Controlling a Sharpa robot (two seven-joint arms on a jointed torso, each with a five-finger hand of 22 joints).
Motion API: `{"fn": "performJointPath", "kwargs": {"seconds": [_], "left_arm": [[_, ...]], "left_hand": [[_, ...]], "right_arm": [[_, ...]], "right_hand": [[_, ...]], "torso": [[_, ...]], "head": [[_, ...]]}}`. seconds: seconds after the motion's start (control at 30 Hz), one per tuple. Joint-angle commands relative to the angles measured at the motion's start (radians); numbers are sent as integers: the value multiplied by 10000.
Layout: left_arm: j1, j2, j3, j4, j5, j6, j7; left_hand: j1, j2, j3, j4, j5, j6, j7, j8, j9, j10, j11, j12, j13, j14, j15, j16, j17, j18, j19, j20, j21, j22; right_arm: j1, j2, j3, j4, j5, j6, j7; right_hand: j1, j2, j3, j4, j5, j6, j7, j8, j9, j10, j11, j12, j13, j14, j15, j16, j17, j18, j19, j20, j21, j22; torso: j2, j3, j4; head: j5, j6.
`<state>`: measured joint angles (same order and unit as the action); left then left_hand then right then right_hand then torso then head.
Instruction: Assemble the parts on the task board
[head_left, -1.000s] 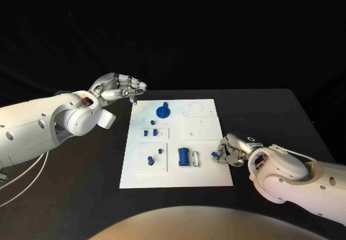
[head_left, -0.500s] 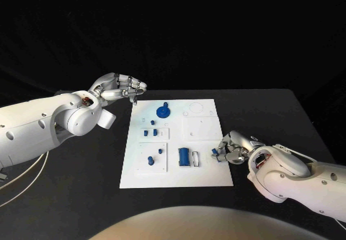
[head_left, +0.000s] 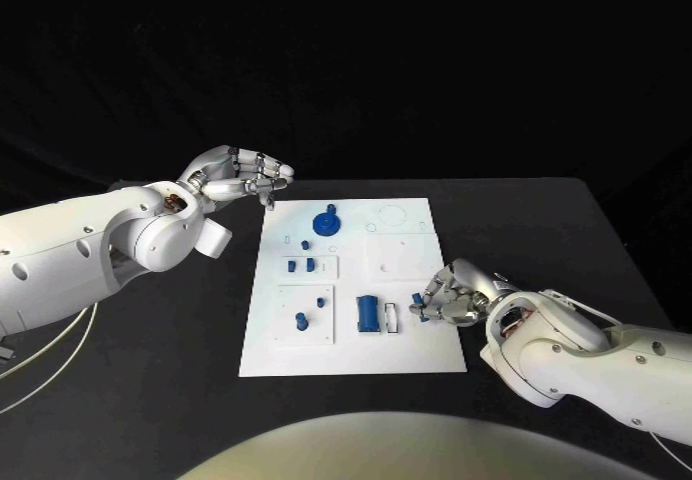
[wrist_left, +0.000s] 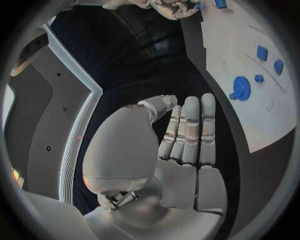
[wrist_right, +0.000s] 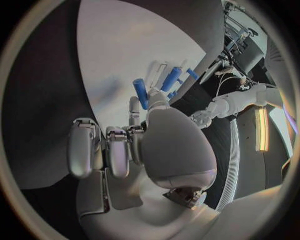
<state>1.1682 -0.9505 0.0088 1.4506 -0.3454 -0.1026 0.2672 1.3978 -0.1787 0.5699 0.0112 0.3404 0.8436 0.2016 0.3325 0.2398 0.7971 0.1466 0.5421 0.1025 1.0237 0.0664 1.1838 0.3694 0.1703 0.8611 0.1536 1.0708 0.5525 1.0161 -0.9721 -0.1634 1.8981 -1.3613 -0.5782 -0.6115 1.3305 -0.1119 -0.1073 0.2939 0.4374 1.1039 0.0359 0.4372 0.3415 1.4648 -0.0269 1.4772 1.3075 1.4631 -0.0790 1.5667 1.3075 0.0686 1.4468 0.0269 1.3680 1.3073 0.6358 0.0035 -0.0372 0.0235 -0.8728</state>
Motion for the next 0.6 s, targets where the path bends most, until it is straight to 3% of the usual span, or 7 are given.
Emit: {"fn": "performJointPath", "kwargs": {"seconds": [0.03, 0.23, 0.6], "left_arm": [[6, 14, 6, 31, -18, 101, 38], [7, 17, 6, 41, -21, 98, 32], [8, 21, 7, 52, -24, 97, 18]], "left_hand": [[23, 61, 70, 3, 33, -71, 24, 51, -10, -75, 14, 69, -9, -52, -14, 57, -15, 153, -61, 21, 18, 11], [23, 61, 70, 3, 33, -71, 24, 51, -10, -75, 14, 69, -9, -52, -14, 57, -15, 153, -61, 21, 18, 11], [23, 61, 70, 3, 33, -71, 24, 51, -10, -75, 14, 69, -9, -52, -14, 57, -15, 153, -61, 21, 18, 11]], "right_arm": [[5, 109, 1, 64, 918, -505, 136], [19, 335, 2, 16, 1723, -502, 181], [26, 743, -1, -251, 3084, -117, 154]], "right_hand": [[-19, -55, -73, -2, 8, 71, 17, 68, 12, 662, -62, 51, 1610, 1077, -72, 41, 2633, -176, 46, 20, 31, 1328], [-22, -52, -73, -1, 9, 72, 16, 71, 21, 659, -64, 43, 1602, 1077, -73, 41, 2633, -169, 31, 19, 5, 1312], [-40, 7, -56, 1, 18, 55, 14, 79, 65, 644, -66, 11, 1571, 1077, -78, 41, 2633, -149, -16, 14, -75, 1265]], "torso": [[4, 3, 1], [-1, -10, -2], [-2, -1, -3]], "head": [[9, 2], [7, 2], [1, 2]]}}
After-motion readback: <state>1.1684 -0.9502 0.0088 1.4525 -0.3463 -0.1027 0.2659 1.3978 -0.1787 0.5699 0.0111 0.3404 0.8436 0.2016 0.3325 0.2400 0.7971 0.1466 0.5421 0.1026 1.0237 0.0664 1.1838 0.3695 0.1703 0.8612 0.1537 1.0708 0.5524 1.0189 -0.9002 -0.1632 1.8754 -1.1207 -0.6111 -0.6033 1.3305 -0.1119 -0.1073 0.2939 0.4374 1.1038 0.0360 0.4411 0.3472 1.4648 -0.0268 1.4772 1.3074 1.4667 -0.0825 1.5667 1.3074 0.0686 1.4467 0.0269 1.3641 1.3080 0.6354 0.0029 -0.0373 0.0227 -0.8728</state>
